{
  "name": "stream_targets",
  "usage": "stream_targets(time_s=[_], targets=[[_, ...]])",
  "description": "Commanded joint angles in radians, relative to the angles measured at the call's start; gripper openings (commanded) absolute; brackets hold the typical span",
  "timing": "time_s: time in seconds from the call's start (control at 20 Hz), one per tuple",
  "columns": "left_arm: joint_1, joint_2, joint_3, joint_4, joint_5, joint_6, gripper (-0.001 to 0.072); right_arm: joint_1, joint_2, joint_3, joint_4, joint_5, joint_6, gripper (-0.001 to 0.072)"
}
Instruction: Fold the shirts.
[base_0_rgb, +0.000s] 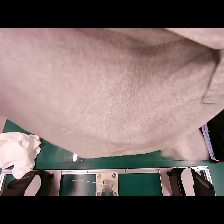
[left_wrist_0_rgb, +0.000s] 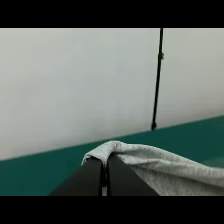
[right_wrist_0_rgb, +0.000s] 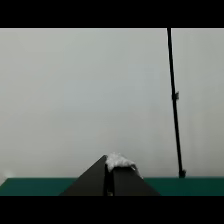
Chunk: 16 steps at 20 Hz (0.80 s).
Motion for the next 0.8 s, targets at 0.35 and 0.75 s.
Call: stream_targets(time_s=[0.35,0.75], targets=[[-0.003,-0.542,-0.710,-0.480,0.292,0.443,0.0024,0.397,-0.539,-0.564,0.011,-0.483,-0.148,0.0014],[-0.062,-0.797,-0.626,-0.638,0.415,0.604,0.0024,0.410,-0.938,-0.264,0.005,-0.465,-0.141,0.0014]])
